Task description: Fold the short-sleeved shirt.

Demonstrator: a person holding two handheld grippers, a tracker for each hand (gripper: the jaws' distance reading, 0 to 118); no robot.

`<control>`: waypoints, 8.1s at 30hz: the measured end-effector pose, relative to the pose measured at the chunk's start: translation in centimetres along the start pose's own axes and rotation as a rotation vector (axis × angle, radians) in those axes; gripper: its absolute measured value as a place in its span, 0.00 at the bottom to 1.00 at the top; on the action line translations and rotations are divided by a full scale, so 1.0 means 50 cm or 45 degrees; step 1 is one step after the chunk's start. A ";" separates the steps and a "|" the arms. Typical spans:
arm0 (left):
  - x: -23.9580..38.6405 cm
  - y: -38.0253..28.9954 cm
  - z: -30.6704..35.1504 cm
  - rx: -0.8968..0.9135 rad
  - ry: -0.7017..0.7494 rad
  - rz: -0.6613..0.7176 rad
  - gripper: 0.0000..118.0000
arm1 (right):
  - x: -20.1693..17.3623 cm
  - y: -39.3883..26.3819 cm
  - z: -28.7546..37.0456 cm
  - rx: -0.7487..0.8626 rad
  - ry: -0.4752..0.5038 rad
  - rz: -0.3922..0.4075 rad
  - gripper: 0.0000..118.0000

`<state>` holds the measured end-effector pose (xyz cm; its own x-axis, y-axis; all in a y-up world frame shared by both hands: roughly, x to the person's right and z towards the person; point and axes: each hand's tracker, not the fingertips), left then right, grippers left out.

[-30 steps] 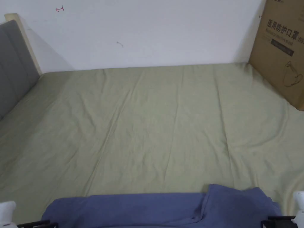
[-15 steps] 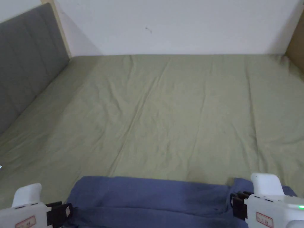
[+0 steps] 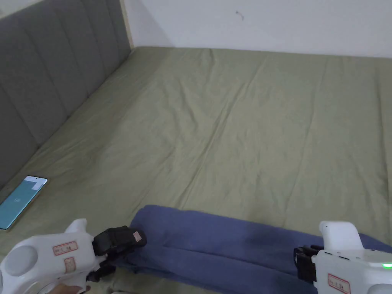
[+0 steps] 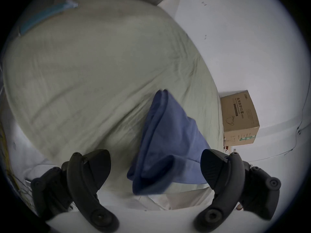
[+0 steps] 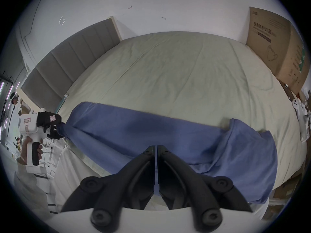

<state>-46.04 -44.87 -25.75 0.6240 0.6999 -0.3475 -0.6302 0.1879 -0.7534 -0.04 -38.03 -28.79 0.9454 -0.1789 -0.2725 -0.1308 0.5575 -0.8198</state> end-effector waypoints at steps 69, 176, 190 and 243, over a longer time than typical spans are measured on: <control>0.521 -0.317 -0.367 -0.522 -0.152 -0.896 0.00 | 0.284 -0.133 0.145 0.102 -0.151 -0.593 0.02; 0.461 -0.140 -0.290 -0.499 -0.095 -0.657 0.03 | 0.221 -0.117 0.078 -0.065 -0.058 -0.486 0.02; 0.508 -0.264 -0.426 -0.737 -0.123 -0.715 0.00 | 0.237 -0.127 0.085 -0.075 -0.064 -0.524 0.02; 0.263 -0.071 -0.355 -0.623 -0.463 -0.310 0.29 | 0.073 0.024 -0.064 -0.212 0.149 -0.310 0.02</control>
<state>-27.43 -48.57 -37.55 0.4724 0.8813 0.0112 -0.1542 0.0952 -0.9834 2.31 -40.63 -32.38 0.9154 -0.3884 -0.1062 0.0391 0.3483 -0.9366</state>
